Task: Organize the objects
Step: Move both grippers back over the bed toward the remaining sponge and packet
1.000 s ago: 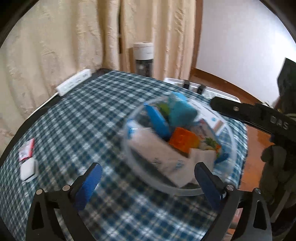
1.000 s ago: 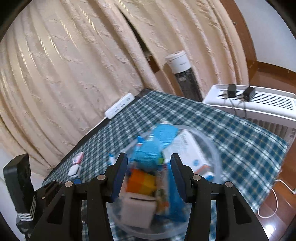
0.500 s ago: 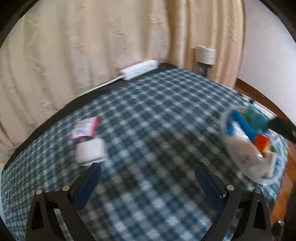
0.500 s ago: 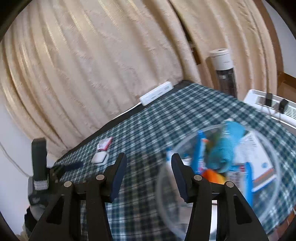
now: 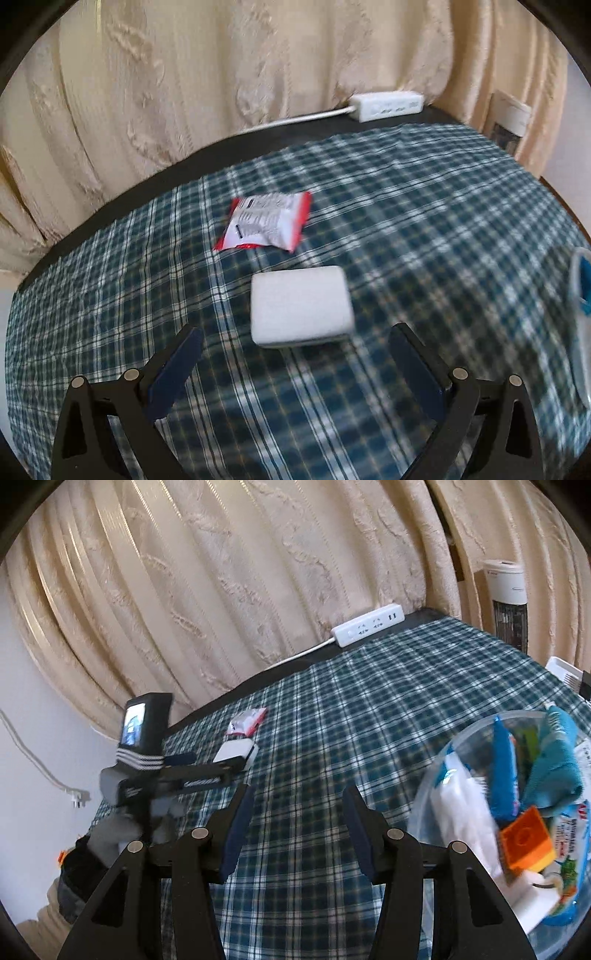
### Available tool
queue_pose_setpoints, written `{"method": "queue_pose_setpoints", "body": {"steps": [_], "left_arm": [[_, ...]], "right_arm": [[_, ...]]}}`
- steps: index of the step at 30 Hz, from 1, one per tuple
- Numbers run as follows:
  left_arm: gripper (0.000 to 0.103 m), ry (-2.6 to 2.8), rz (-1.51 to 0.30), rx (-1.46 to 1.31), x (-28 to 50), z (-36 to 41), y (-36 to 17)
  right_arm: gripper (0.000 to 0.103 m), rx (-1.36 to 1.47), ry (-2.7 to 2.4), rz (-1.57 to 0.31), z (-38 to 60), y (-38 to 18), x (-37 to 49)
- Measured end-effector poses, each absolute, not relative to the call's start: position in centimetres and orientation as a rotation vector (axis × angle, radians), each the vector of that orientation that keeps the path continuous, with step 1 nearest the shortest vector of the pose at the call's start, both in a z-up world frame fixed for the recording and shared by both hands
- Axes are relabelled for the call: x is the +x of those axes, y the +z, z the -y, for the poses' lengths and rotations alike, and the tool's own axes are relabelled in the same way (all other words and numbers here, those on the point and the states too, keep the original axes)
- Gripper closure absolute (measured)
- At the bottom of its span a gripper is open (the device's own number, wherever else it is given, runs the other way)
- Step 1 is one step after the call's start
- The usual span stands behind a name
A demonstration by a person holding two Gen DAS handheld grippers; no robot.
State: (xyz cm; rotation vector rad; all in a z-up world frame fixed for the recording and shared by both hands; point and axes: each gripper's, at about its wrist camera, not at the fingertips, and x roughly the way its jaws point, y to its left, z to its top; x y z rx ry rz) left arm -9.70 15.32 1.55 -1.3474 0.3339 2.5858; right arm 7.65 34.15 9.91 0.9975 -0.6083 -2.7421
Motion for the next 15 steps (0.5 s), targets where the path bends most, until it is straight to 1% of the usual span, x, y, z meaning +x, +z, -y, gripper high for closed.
{"method": "queue_pose_setpoints", "body": {"steps": [7,9,11,15], "left_arm": [[0.002,2.591,-0.276,-1.393,-11.6,-14.7,0.4],[0.006,2.584,-0.266,-1.402,-11.9,-14.6,0.1],[0.015,2.568,-0.256,-1.417,-12.0,-14.6,-0.3],[0.02,2.548,-0.227,-1.414,-12.0,-14.3,-0.5]], "right_arm": [[0.051,1.044,-2.726,0.614,-33.8,9.2,6.3],[0.051,1.058,-2.722,0.617,-33.6,9.0,6.0],[0.051,1.072,-2.714,0.616,-33.3,8.9,5.5],[0.051,1.093,-2.707,0.598,-32.8,8.6,4.7]]}}
